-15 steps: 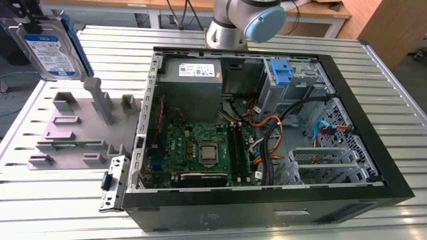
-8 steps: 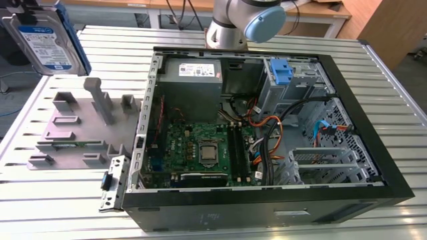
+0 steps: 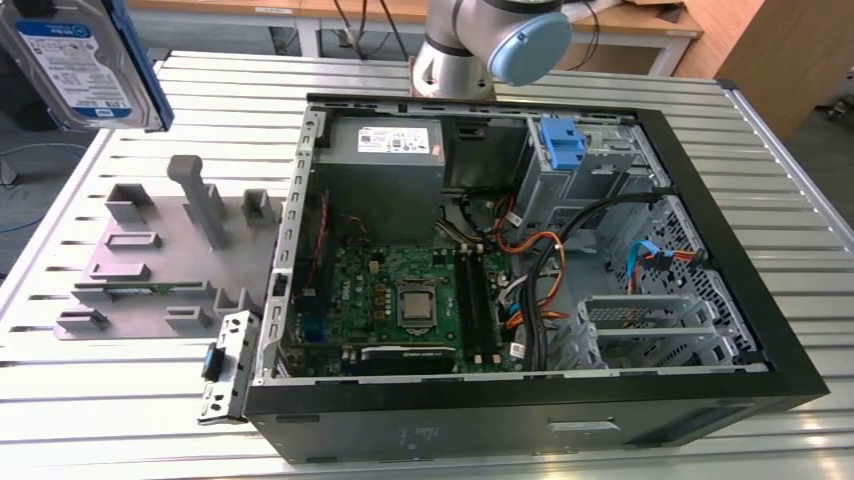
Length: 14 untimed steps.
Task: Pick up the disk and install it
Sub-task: 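Pick up the disk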
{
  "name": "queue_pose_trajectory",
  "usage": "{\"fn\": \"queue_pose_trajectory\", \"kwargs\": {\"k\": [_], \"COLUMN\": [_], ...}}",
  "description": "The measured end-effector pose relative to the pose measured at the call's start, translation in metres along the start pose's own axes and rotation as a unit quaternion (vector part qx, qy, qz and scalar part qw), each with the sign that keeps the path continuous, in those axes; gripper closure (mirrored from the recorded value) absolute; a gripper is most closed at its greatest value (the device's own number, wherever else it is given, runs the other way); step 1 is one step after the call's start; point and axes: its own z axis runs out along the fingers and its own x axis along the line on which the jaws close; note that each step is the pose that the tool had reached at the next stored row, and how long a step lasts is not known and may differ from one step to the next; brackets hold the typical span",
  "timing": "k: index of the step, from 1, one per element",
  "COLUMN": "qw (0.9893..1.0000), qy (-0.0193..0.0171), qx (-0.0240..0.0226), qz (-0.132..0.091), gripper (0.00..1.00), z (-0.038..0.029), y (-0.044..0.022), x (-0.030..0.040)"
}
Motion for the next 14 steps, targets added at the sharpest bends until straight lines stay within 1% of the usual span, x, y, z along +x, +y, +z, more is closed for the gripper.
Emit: {"fn": "queue_pose_trajectory", "kwargs": {"k": [2, 9, 11, 14], "qw": [1.0000, 1.0000, 1.0000, 1.0000], "qy": [0.0000, 0.0000, 0.0000, 0.0001], "qx": [0.0000, 0.0000, -0.0001, -0.0001], "qz": [0.000, 0.000, 0.000, 0.000], "gripper": [0.65, 0.65, 0.65, 0.65], "z": [-0.0073, -0.0359, -0.0420, -0.0477], "y": [0.0000, 0.0002, 0.0002, 0.0003], "x": [-0.0001, -0.0007, -0.0008, -0.0009]}}
